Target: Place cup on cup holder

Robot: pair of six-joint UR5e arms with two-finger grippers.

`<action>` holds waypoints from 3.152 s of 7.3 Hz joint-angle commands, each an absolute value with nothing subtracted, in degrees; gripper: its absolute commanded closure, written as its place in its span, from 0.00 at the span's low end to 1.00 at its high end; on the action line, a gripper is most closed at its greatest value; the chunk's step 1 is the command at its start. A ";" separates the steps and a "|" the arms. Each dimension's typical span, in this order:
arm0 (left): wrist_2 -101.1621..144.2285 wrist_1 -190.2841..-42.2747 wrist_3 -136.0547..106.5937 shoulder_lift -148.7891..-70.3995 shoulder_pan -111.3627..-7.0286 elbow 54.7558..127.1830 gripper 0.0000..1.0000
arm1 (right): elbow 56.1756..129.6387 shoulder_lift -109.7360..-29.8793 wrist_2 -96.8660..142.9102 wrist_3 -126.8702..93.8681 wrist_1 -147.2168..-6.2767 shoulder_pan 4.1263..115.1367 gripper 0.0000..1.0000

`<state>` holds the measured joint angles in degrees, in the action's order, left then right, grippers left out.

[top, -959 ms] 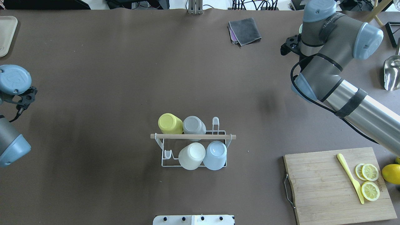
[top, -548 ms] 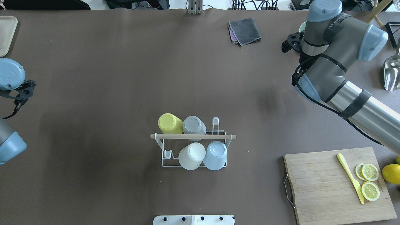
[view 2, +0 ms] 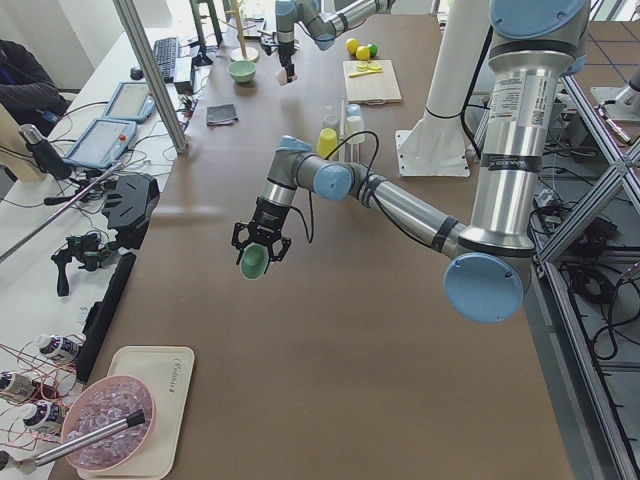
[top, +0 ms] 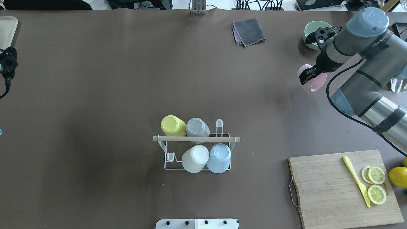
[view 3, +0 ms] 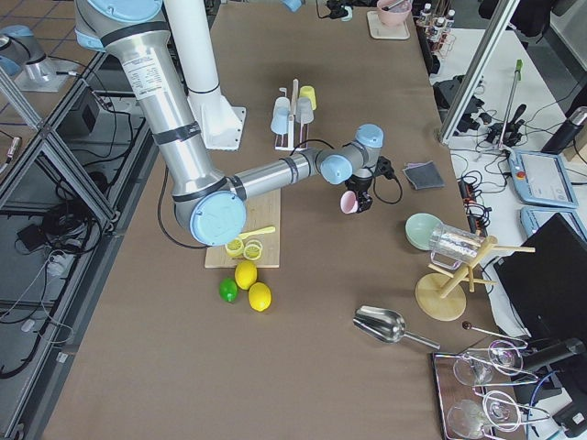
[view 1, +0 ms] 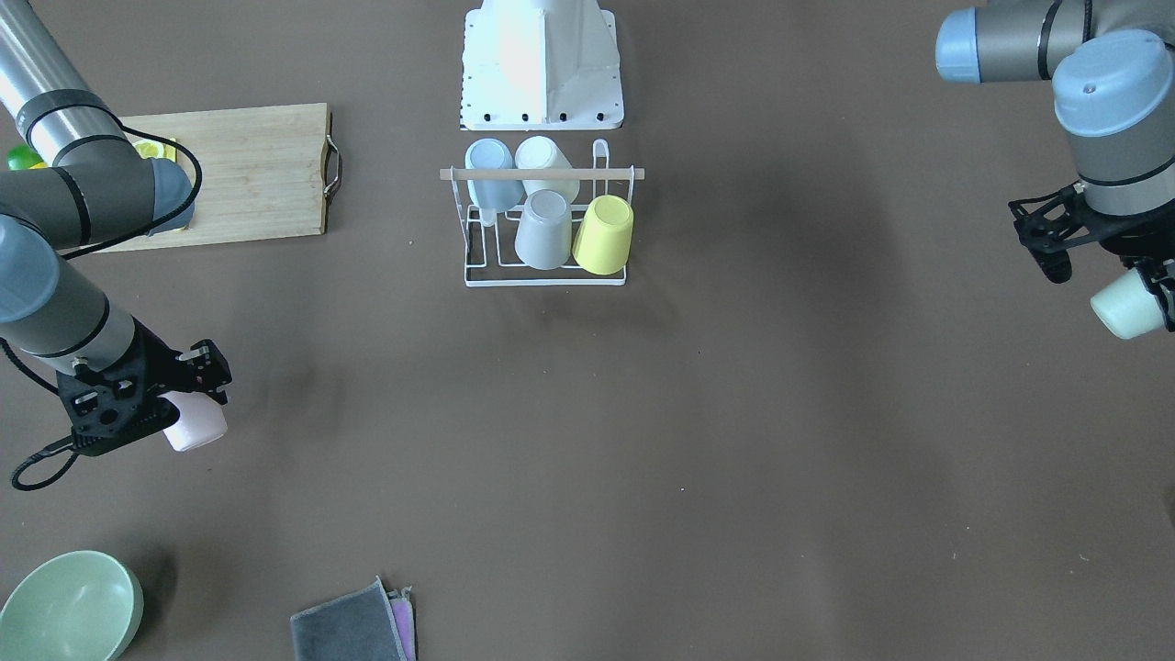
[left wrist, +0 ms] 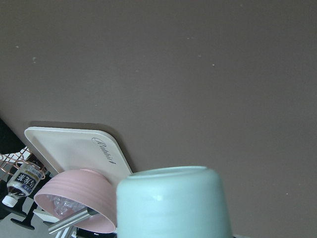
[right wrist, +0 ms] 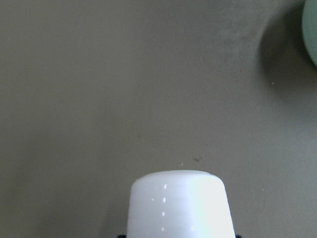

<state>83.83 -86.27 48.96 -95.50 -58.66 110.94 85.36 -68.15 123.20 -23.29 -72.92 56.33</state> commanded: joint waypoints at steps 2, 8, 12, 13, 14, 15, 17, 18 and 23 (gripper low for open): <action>92.90 -110.24 47.90 -94.83 -62.32 109.61 1.00 | 90.25 -68.73 122.26 -24.35 -71.72 57.74 0.36; 112.41 -150.84 23.59 -94.83 -61.62 99.15 1.00 | 88.42 -67.32 121.38 -24.26 -51.02 57.13 0.42; 112.06 -178.96 4.79 -95.80 -49.16 98.00 1.00 | 80.78 -66.97 118.24 -26.36 -21.07 54.86 0.42; 111.97 -186.86 -1.34 -95.71 -45.48 98.09 1.00 | 80.08 -67.06 114.30 -26.45 -13.70 52.23 0.42; 111.80 -191.64 -5.84 -95.89 -43.18 98.43 1.00 | 79.02 -67.06 110.60 -26.46 -7.62 49.94 0.42; 111.71 -195.00 -9.28 -96.85 -41.68 98.44 1.00 | 78.93 -67.06 109.09 -26.46 -4.51 48.79 0.42; 108.13 -197.49 -13.79 -99.92 -36.77 98.61 1.00 | 79.10 -64.96 107.84 -27.15 -1.17 46.95 0.42; 102.10 -198.62 -13.80 -101.41 -31.69 97.57 1.00 | 79.62 -64.60 106.36 -30.20 2.51 45.54 0.42; 94.22 -202.32 -13.54 -106.52 -20.67 92.02 1.00 | 80.33 -65.65 87.30 -32.00 11.68 32.98 0.41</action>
<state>94.91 -201.98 -13.70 -106.08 -22.29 92.74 80.11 -65.44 91.12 -32.27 10.34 35.75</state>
